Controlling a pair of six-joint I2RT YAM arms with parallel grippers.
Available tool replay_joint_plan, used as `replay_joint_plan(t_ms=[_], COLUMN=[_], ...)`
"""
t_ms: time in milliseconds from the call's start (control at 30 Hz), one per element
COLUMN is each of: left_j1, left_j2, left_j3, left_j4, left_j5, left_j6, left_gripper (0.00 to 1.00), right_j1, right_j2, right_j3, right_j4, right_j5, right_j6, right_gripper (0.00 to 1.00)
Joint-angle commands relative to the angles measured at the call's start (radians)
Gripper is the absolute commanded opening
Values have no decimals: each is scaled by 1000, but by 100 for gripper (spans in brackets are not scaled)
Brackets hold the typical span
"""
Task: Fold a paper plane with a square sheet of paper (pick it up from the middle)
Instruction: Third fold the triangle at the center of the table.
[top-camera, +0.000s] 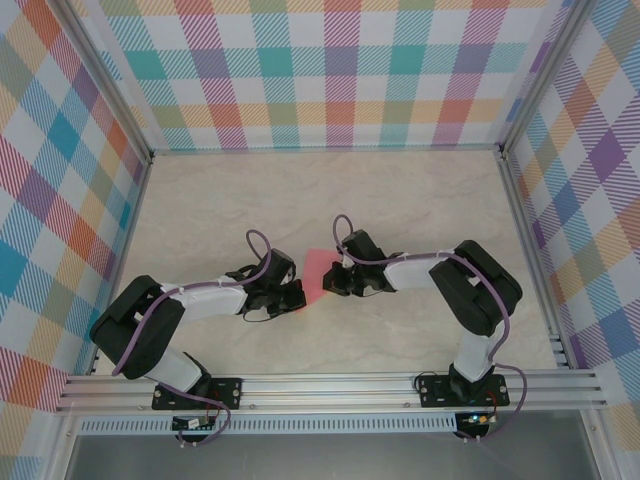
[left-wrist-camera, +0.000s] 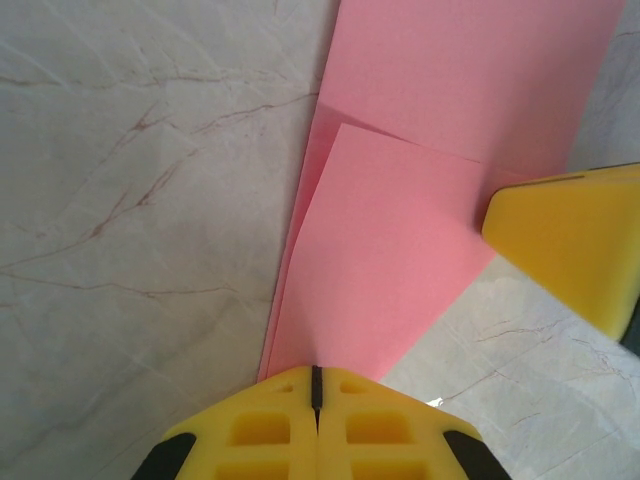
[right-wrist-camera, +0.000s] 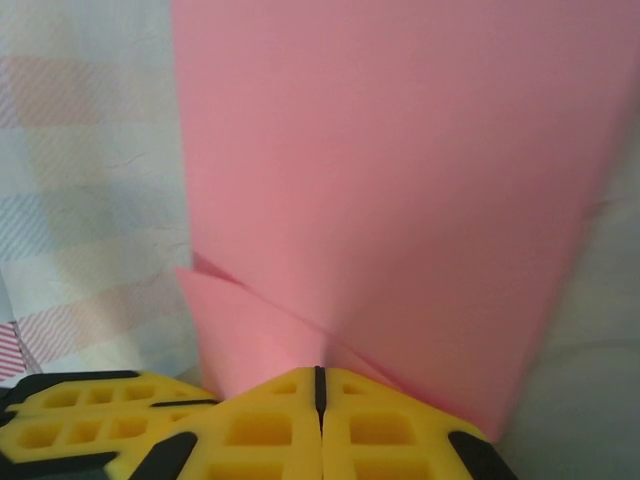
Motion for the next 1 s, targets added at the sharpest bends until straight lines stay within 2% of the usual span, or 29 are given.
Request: replay_joint_plan(t_ms=[0,100,233,400,700,967], left_j1=[-5,-4,-4,-5,-5,-4], left_j2=[19,19,16,13,-2,-31], left_j3=[-29,-29,-29,-28,-26,-20], left_j4=[-142,-141,-138,-133,-134,-108], left_j5=[-66,-64,-61,-60,-62,-48], left_j6=[14,14,16,18,20,46], left_gripper=[0,0,0,0,0,0], right_j1=[-52,-90,-93,-38,37,37], right_j2=[-27,-60,-118,-161,-4,50], right_j3=[-56,-84,-76,-41,29,37], right_j4=[-14,-32,-58,-55,37,-9], right_j5=[51,79,93,65,-42,-11], right_j6=[-32,-57,-73,-65,15,22], right_gripper=[5,6,6,7,6,6])
